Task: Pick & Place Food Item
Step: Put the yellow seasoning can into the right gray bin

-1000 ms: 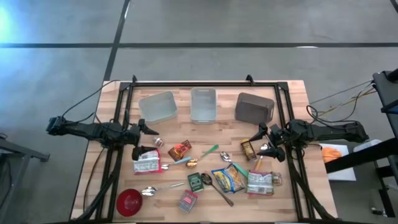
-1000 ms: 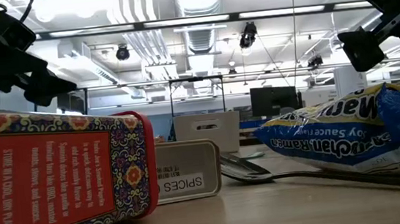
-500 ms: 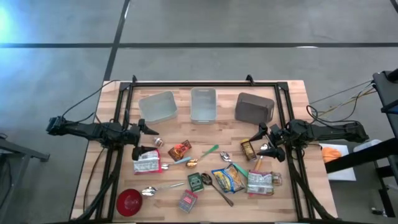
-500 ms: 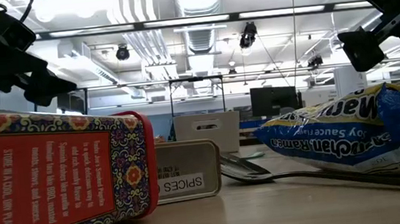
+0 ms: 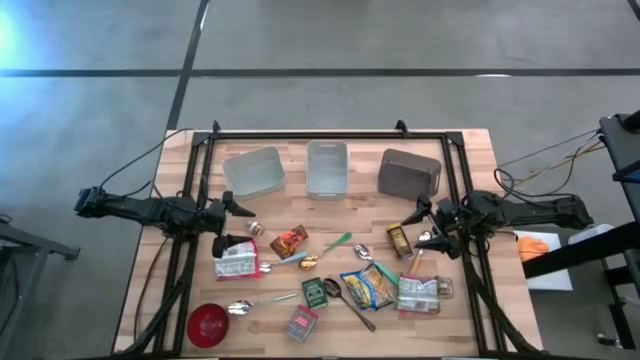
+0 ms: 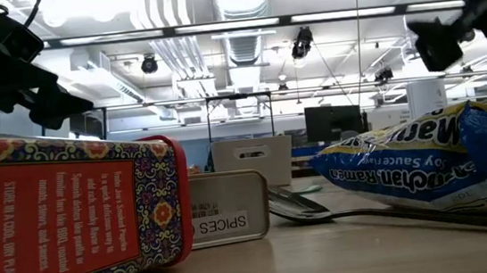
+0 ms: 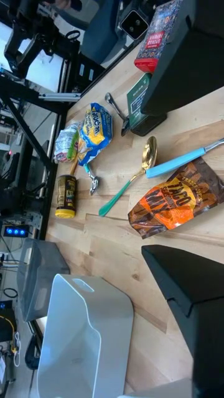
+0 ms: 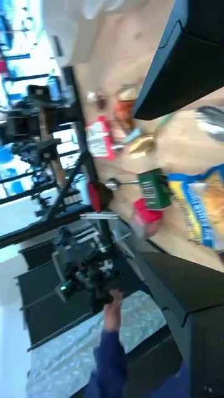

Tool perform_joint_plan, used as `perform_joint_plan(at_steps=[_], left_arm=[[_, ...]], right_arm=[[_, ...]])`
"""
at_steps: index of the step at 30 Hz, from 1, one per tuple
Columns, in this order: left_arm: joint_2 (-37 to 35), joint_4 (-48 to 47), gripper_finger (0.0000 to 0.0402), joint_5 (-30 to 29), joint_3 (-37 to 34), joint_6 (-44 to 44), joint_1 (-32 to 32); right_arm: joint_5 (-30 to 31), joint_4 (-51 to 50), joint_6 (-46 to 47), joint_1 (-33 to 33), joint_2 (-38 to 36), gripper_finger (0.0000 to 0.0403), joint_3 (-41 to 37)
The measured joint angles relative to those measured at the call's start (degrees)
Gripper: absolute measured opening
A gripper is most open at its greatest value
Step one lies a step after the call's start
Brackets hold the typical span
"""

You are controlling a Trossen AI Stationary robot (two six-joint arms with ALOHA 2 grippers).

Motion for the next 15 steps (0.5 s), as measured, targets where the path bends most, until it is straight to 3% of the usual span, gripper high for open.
perform_joint_plan(at_steps=[4, 8, 15], left_arm=[[0.0, 0.0, 0.0361, 0.0, 0.0, 0.0, 0.0], [0.0, 0.0, 0.0361, 0.0, 0.0, 0.0, 0.0], [0.0, 0.9, 0.0361, -1.9, -0.1, 1.4, 0.1]], right_arm=[[7.4, -3.4, -2.0, 0.0, 1.2, 0.0362, 5.9], [11.9, -14.8, -2.6, 0.0, 5.2, 0.0362, 14.6], [14.3, -30.2, 13.2, 0.0, 15.3, 0.0362, 25.7]])
